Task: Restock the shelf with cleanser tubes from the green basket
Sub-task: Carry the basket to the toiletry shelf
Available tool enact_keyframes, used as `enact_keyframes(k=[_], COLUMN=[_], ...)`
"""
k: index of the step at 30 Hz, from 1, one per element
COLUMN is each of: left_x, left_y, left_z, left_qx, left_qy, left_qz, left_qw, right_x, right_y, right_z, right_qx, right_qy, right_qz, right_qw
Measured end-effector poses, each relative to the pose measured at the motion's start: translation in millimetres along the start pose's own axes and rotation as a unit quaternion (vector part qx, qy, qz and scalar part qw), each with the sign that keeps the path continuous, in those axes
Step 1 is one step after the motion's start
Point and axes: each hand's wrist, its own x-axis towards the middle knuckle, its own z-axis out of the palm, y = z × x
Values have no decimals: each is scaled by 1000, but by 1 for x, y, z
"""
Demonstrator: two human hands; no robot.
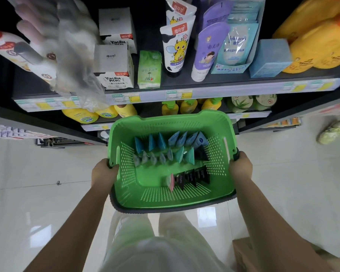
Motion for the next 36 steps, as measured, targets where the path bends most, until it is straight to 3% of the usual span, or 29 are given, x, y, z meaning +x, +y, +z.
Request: enact_keyframes(k=[13, 29, 32, 34, 36], left_x=[3, -2, -11, -19, -27], left_y=[-22, -24, -21, -16, -5], left_z=[-12, -19, -15, -8, 5], left_qx=[-3, -57, 26, 130, 182], left_qy=[50, 45, 91, 128, 111], left_qz=[-10, -53, -2, 85, 173], left_qw=[999, 996, 995, 980, 962], right_x=[-25, -41, -47, -53, -59], right_y=[-10, -16, -18, -22, -29], right_z=[21, 29, 30, 33, 38], right_qx=[22, 29, -22, -106, -152], right_qy=[6, 11, 39, 66, 79], right_qz=[-29, -34, -69, -125, -188], right_qw=[999, 999, 997, 984, 967])
